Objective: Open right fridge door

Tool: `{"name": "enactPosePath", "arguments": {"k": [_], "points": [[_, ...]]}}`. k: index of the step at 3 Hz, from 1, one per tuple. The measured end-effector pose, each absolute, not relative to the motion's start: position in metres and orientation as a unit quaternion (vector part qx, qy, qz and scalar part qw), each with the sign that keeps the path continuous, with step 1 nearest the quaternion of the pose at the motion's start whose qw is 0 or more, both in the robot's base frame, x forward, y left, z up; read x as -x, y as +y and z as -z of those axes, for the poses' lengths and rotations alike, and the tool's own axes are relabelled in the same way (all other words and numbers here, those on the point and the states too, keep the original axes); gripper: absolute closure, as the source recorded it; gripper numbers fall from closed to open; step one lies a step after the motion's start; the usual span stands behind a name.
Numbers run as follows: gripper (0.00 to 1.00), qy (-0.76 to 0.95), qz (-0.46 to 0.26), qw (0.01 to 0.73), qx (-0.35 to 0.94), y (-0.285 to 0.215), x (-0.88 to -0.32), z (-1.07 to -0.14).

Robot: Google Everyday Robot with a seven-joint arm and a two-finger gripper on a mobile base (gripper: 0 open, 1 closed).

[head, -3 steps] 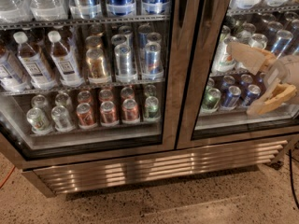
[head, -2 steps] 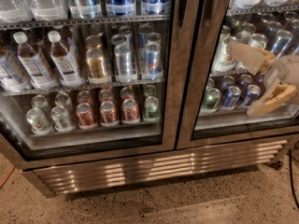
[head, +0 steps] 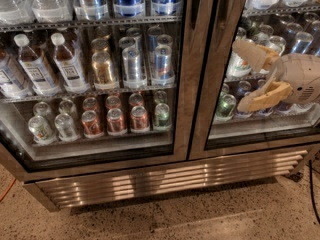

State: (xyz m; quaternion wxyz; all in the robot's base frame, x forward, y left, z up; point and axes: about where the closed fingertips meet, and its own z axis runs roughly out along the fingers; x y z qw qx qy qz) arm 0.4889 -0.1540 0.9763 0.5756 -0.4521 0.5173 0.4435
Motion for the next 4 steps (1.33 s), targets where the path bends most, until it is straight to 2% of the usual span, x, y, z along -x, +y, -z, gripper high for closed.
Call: {"name": "enactPosePath", "arguments": {"k": [2, 3, 4], "points": [[0.0, 0.494, -0.464, 0.561, 0.476, -0.143, -0.474, -0.985], [0.0, 0.448, -0.488, 0.55, 0.508, -0.118, -0.448, -1.001], [0.0, 0.43, -0.475, 0.554, 0.531, -0.085, -0.445, -1.013]]}}
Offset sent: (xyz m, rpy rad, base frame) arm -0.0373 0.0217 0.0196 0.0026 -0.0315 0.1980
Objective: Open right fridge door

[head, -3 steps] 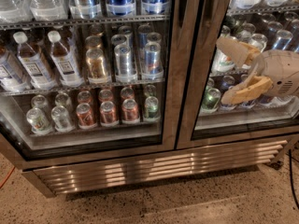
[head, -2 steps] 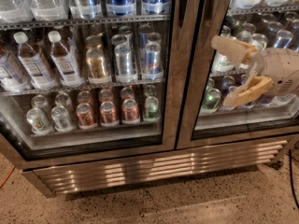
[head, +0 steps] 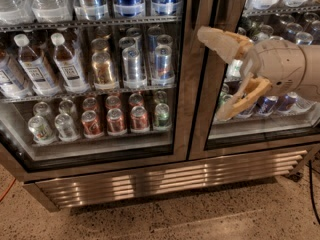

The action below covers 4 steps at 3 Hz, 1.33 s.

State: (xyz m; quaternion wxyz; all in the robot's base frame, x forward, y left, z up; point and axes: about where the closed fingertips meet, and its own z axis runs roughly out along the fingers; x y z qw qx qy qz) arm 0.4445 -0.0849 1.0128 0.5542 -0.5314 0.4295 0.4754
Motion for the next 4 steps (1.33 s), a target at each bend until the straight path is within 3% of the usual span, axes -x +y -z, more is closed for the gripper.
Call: {"name": "enactPosePath", "arguments": {"k": [2, 4], "points": [[0.0, 0.447, -0.458, 0.559, 0.527, -0.088, -0.452, -1.012], [0.0, 0.545, -0.303, 0.607, 0.492, -0.124, -0.494, -1.01]]}}
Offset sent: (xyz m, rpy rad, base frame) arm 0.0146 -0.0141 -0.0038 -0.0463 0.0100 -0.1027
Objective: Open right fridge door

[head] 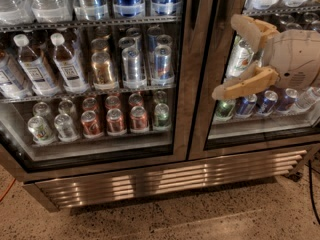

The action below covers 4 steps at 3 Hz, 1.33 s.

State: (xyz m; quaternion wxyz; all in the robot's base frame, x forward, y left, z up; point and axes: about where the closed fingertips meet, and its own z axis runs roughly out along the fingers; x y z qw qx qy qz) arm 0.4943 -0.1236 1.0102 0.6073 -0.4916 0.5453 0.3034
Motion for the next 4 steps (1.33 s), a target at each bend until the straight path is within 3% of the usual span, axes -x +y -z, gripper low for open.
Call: {"name": "enactPosePath", "arguments": {"k": [1, 3, 4], "points": [[0.0, 0.549, -0.297, 0.613, 0.484, -0.124, -0.501, -1.012], [0.0, 0.524, -0.393, 0.561, 0.506, -0.082, -0.52, -1.008], [0.0, 0.521, -0.395, 0.559, 0.51, -0.077, -0.519, -1.009]]}}
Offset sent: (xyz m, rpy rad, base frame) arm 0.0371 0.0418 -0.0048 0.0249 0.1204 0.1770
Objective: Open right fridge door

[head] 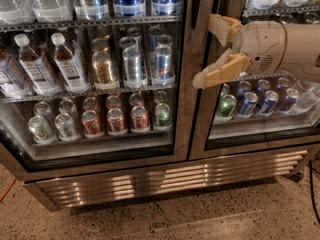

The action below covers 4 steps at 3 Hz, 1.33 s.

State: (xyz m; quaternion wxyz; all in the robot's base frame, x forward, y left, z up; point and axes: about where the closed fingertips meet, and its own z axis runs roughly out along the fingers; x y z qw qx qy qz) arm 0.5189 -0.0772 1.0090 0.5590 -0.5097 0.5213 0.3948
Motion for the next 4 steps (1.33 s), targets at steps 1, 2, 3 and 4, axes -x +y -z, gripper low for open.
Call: {"name": "enactPosePath", "arguments": {"k": [1, 2, 3, 4], "points": [[0.0, 0.521, -0.395, 0.559, 0.51, -0.0771, -0.5189, -1.009], [0.0, 0.491, -0.446, 0.538, 0.521, -0.0691, -0.5213, -1.0115], [0.0, 0.486, -0.454, 0.535, 0.522, -0.0714, -0.522, -1.0122], [0.0, 0.476, -0.467, 0.527, 0.527, -0.0714, -0.5198, -1.0123]]}}
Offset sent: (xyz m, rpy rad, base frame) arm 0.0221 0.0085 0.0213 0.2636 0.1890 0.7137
